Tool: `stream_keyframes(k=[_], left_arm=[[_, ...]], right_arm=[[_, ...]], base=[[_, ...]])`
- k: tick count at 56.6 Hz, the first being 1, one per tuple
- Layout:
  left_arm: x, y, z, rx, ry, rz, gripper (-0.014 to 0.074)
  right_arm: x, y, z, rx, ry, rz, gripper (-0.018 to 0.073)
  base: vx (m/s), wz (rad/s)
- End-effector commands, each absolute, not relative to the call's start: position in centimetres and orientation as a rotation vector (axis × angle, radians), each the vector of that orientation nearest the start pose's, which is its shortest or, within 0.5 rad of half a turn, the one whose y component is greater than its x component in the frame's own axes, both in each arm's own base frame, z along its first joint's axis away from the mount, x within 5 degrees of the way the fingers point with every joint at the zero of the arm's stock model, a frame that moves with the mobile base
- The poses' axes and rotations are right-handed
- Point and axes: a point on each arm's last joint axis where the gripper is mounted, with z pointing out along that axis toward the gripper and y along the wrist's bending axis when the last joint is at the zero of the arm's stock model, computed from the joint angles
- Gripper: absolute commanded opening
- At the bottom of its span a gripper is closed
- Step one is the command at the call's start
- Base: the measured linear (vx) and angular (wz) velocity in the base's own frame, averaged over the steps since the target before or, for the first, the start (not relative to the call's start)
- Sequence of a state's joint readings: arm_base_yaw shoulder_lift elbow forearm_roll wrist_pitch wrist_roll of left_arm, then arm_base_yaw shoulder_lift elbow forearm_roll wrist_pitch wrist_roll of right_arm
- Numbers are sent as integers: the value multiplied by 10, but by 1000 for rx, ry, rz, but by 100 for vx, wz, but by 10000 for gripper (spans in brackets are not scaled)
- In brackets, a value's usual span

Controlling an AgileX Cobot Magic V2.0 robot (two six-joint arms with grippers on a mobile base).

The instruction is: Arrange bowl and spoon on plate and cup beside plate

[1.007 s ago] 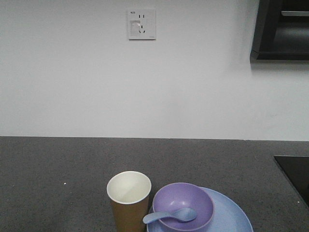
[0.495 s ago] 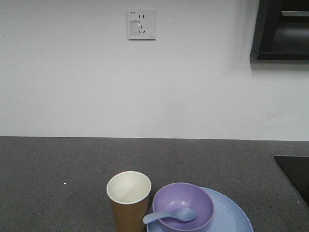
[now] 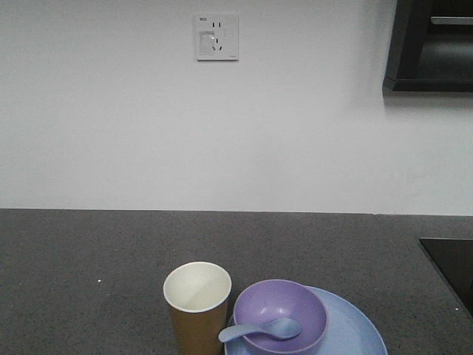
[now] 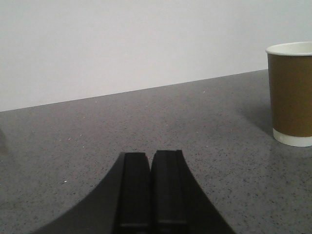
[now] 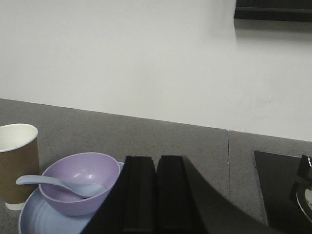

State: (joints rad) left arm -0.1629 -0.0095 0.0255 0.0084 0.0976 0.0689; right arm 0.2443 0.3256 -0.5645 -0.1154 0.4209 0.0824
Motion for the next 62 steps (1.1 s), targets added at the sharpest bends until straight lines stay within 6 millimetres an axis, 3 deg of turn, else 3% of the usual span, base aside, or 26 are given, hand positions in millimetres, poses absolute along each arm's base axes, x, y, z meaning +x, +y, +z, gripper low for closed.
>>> stream_keyframes(k=[1, 14, 19, 26, 33, 44, 62], left_arm=[[53, -9, 213, 178, 1464, -73, -6], [53, -9, 213, 178, 1464, -73, -6], [53, -9, 213, 178, 1464, -73, -6], [53, -9, 213, 178, 1464, -73, -6], [53, -9, 213, 178, 1464, -73, -6], [53, -9, 213, 178, 1464, -73, -6], [53, -9, 213, 178, 1467, -73, -6]], right_arm=[[65, 12, 358, -189, 1554, 125, -8], [65, 12, 358, -189, 1554, 124, -8], [70, 14, 347, -185, 1570, 147, -8], [80, 18, 301, -132, 1620, 219, -8], [80, 9, 250, 25, 1665, 189, -8], [62, -5, 201, 179, 1562, 40, -8], [56, -7, 196, 163, 1560, -34, -8]], base=[[0, 0], [0, 0], [0, 0], [0, 0], [0, 0], [0, 0], [0, 0]])
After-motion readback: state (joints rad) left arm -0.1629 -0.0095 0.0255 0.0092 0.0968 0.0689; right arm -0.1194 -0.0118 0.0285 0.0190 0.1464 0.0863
